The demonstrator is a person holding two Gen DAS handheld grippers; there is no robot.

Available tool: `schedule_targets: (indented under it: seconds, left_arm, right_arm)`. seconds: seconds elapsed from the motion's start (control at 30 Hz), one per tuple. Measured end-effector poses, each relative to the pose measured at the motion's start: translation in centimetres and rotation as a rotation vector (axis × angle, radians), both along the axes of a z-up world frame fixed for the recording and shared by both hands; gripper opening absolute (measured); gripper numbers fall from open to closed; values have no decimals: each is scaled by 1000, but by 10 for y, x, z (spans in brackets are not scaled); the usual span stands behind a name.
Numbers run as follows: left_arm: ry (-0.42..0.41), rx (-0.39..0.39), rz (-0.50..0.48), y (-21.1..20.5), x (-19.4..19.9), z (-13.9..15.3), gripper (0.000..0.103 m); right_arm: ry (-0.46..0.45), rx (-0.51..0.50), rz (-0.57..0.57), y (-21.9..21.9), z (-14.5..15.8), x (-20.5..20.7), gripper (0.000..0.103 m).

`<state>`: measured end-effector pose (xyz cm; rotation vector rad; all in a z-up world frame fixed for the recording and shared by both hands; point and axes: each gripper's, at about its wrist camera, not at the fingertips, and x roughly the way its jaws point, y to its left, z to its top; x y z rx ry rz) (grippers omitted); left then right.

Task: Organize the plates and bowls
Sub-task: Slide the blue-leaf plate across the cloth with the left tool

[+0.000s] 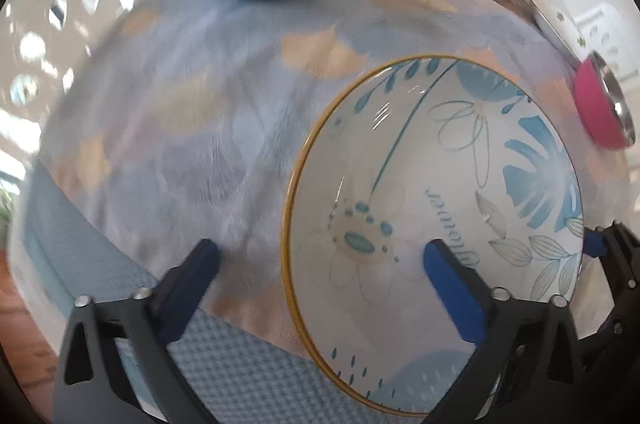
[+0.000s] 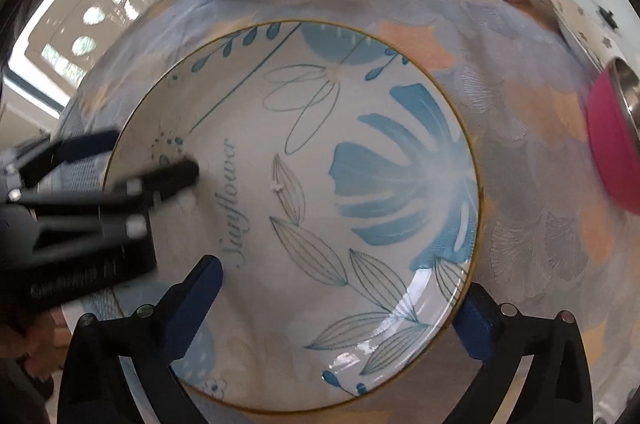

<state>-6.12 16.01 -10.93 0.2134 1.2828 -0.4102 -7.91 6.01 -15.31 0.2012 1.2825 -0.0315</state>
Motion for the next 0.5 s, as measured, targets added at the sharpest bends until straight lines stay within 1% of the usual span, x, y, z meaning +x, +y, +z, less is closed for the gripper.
schedule_targets:
  seconds: [0.1,0.17,0.23,0.37,0.4,0.5]
  left_arm:
    - [-38,-6,-22,-1,-5,0,103]
    - [-52,-40,-29,3,-9,-1,103]
    - [-73,-52,-51,7,-15,-1,103]
    - [-69,-52,-55,10,-20,-1,103]
    - [-69,-54,-55,12,-15,-1,103]
    - [-91,-63,-60,12,-18,-1,103]
  right_arm:
    - [-18,-6,-1,2,0,-1,103]
    - [-36,-18,0,4,0,-3,103]
    - [-55,-19,-7,6,-1,-4,103]
    - [-46,-19,-17,6,-2,-2,103]
    - [-46,-19,-17,6,-3,0,103]
    - [-57,-21,-16,2,1,-6,103]
